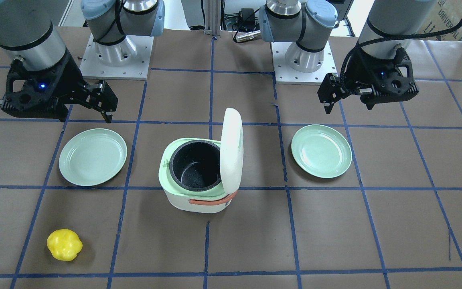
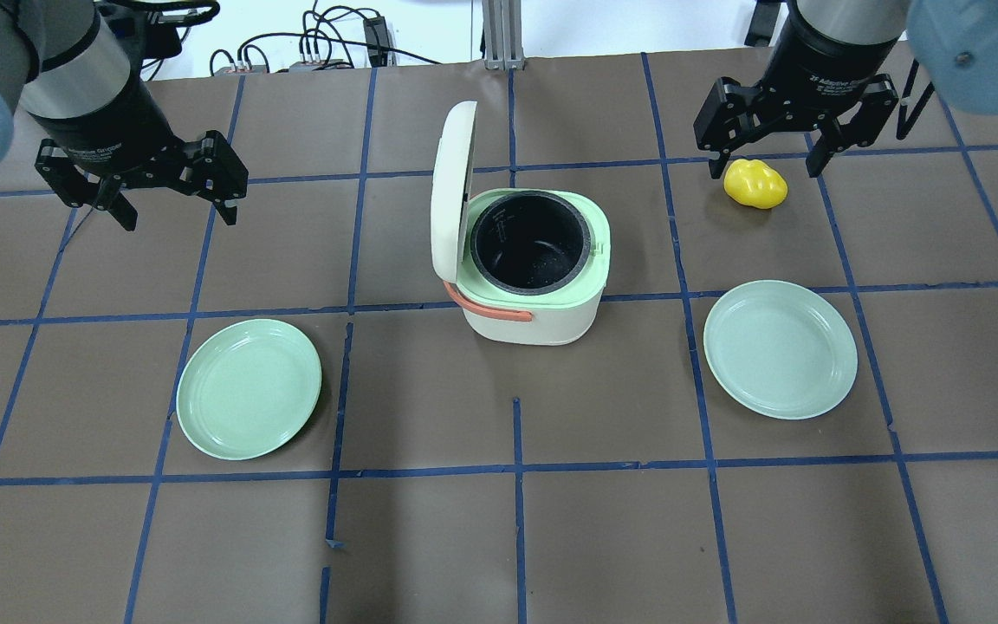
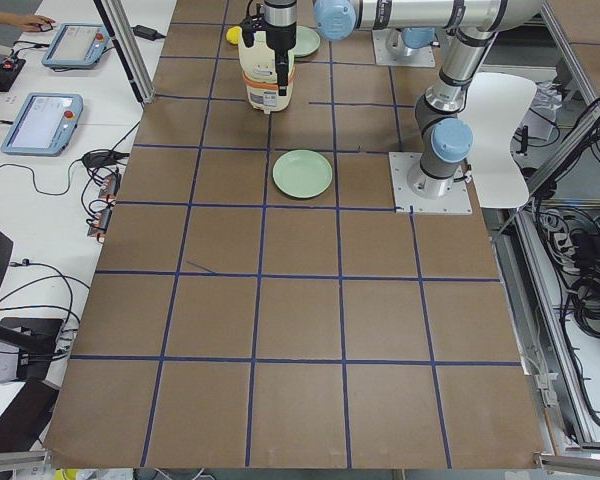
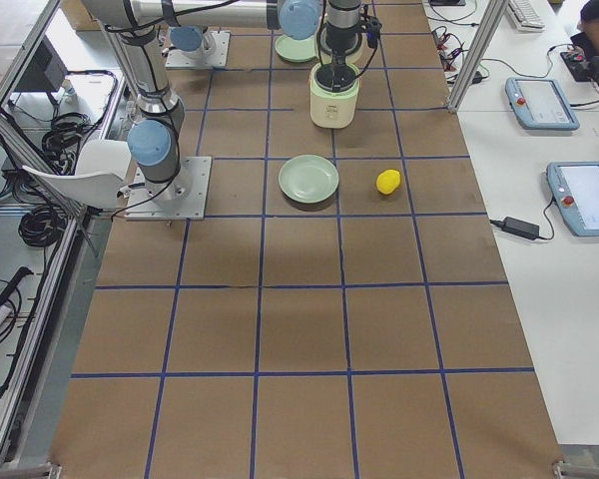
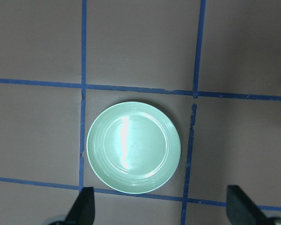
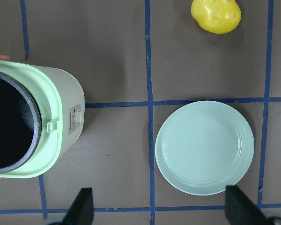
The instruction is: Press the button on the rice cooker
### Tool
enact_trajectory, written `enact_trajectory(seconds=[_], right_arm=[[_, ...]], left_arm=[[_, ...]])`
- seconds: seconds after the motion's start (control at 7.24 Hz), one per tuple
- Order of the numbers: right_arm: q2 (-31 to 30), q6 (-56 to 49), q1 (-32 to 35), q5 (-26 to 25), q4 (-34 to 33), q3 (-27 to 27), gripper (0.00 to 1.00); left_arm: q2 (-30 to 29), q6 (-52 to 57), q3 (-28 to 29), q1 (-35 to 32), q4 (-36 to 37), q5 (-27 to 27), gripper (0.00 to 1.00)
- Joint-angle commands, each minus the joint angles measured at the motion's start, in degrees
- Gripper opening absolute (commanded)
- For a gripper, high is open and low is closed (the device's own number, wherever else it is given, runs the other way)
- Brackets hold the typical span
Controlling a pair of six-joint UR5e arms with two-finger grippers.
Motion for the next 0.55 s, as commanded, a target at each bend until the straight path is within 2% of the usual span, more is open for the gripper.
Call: enact_trajectory(seconds=[0.0,0.41], right_arm=[[-0.18,0.00,0.00,-0.02,0.02,0.01,1.00],[0.17,-0.09,0.00,-0.54,0.02,-0.78,1.00]], left_arm=[[0.00,0.00,0.00,0.00,-0.06,0.00,1.00],[0.00,0.00,0.00,0.00,-0.06,0.00,1.00]])
